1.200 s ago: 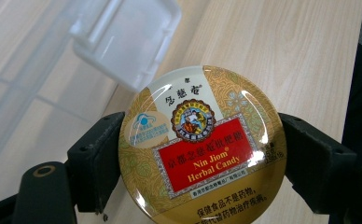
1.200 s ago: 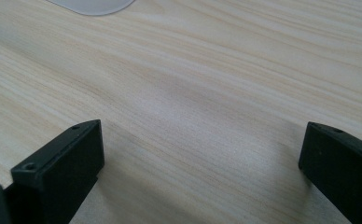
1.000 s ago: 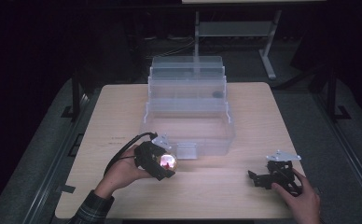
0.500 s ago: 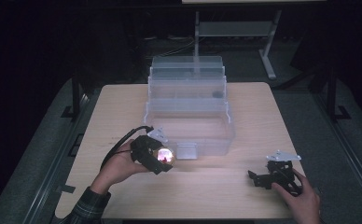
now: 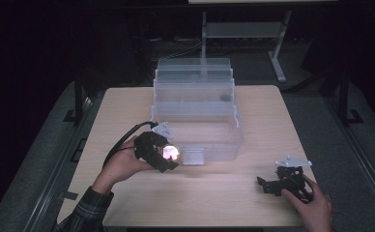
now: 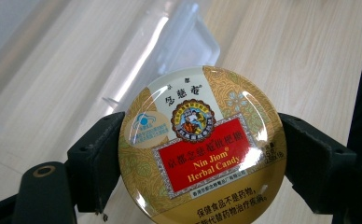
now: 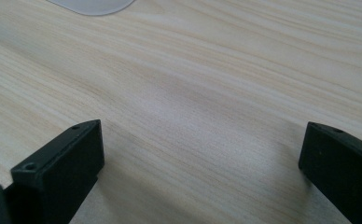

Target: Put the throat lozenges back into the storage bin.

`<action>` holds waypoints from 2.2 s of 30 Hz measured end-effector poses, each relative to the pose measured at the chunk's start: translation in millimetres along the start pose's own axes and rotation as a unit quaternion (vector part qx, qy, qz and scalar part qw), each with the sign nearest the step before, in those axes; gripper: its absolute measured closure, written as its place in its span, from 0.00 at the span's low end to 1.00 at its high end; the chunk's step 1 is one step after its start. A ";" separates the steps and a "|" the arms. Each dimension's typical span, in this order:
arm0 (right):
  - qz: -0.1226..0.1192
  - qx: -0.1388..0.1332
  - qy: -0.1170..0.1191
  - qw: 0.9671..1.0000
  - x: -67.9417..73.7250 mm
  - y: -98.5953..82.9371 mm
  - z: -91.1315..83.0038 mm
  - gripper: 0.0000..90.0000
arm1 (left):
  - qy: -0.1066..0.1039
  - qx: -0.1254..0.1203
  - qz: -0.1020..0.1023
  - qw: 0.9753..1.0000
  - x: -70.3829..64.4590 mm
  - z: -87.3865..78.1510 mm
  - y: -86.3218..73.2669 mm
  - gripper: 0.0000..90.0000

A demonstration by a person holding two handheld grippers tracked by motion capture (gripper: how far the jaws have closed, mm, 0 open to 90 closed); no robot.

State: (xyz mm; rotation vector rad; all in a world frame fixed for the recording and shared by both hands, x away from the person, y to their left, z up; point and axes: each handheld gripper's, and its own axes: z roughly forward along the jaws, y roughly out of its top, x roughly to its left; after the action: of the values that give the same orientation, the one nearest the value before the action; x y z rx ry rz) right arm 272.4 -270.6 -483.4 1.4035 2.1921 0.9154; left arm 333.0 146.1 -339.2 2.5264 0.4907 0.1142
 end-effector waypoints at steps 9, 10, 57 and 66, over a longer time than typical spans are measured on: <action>0.000 0.000 -0.001 1.000 0.0 0.0 0.1 0.00 | 0.015 -0.002 -0.013 1.000 14.8 -6.3 8.5 0.22; 0.001 -0.001 0.000 1.000 0.1 -0.1 0.3 0.00 | 0.015 -0.002 -0.013 1.000 14.8 -6.3 8.5 0.22; 0.000 0.000 -0.001 1.000 0.0 0.0 0.2 0.00 | 0.062 0.022 -0.082 0.994 82.5 4.3 -1.1 0.22; 0.000 0.000 -0.001 1.000 -0.1 -0.1 0.2 0.00 | 0.059 0.024 -0.085 0.994 83.9 8.7 -4.7 0.22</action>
State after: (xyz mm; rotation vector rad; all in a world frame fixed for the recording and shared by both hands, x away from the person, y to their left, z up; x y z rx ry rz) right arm 272.5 -270.6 -483.6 1.4032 2.1914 0.9140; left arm 411.1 176.3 -350.9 2.5213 0.7605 0.1897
